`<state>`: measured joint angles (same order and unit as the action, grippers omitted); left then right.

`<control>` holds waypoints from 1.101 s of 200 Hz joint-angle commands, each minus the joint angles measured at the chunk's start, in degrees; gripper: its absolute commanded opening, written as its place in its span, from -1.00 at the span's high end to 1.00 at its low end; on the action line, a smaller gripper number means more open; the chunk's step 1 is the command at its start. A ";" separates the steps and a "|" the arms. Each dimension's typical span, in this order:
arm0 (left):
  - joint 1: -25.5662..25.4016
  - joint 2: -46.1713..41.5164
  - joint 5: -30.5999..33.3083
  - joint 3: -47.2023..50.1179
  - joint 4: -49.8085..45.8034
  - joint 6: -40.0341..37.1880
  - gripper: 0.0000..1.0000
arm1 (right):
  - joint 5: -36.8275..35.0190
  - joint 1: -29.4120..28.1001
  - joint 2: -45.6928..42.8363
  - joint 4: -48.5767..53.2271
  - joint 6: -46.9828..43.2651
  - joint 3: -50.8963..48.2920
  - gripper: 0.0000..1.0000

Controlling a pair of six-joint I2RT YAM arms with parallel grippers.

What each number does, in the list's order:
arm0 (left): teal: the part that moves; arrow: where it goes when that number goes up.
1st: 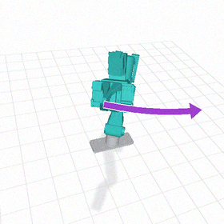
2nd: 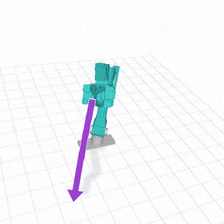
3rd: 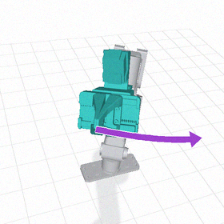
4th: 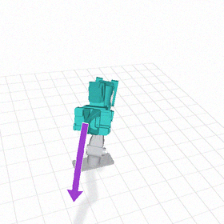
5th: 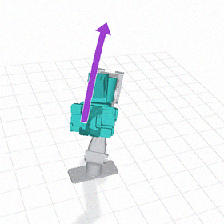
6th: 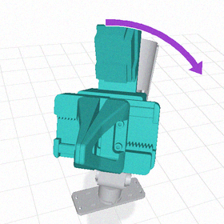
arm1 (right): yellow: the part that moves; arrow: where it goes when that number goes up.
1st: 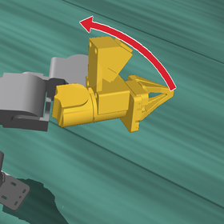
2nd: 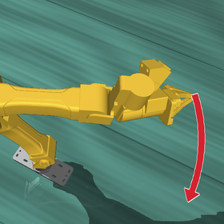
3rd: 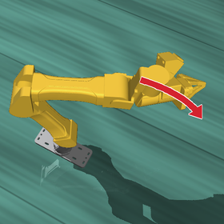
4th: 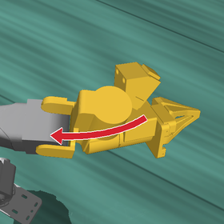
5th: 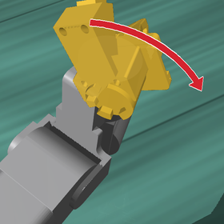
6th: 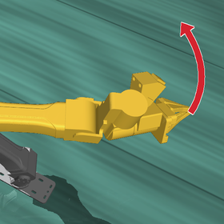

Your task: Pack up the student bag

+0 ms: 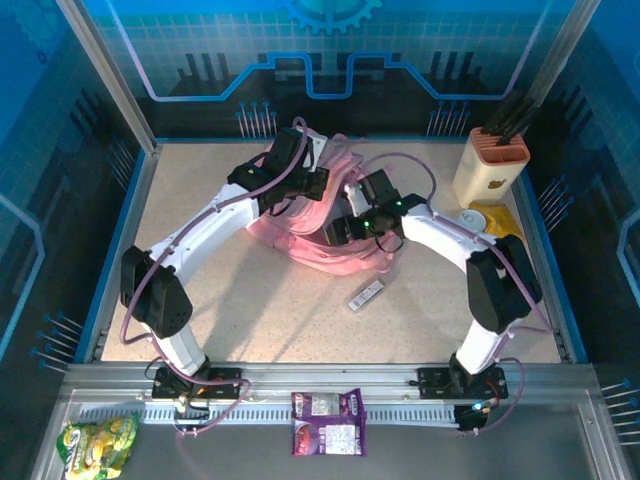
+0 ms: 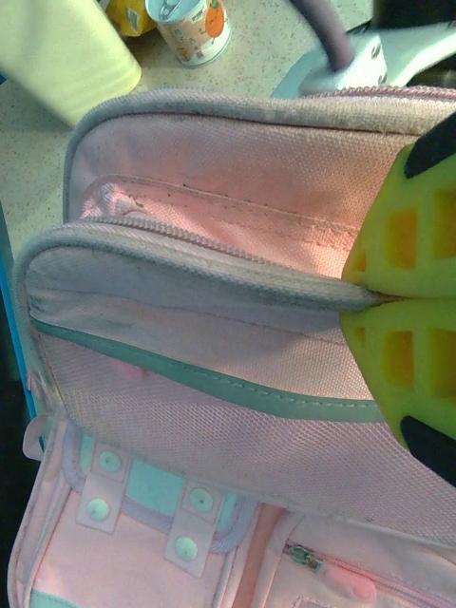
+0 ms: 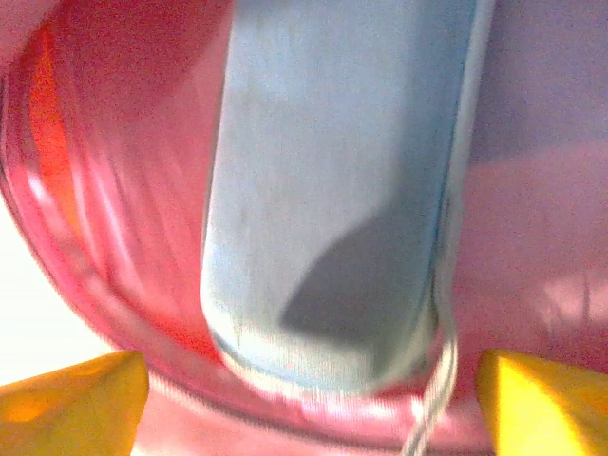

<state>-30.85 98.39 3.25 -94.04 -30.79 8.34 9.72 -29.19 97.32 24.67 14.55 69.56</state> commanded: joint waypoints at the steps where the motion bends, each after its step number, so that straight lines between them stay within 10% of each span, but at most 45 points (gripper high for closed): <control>1: 0.10 -4.15 -2.26 -1.50 1.88 2.18 1.00 | 1.55 0.10 -3.26 2.22 4.48 -4.13 -0.66; 72: 0.10 -6.57 -3.74 1.39 1.70 3.00 1.00 | 3.36 0.66 3.94 -10.26 5.98 -0.26 0.25; 114: 0.20 -7.58 -3.80 3.38 1.87 3.92 1.00 | 8.92 2.89 14.32 -16.16 6.96 10.40 0.29; 155: 0.84 -7.29 -4.56 6.94 3.62 7.86 1.00 | 13.12 5.41 6.52 -18.07 6.63 2.41 -0.11; 171: 0.92 -6.69 -8.57 9.25 5.95 10.75 0.46 | 11.69 7.45 0.75 -17.66 8.91 -4.34 -0.13; 220: 3.66 -18.15 -10.60 29.81 16.99 29.22 -0.03 | 4.63 10.43 -13.31 -4.24 10.79 -14.31 -0.17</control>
<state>-29.82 88.51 -6.39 -74.22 -20.51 24.10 16.97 -18.92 89.08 13.56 24.25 57.10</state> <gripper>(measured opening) 0.501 0.577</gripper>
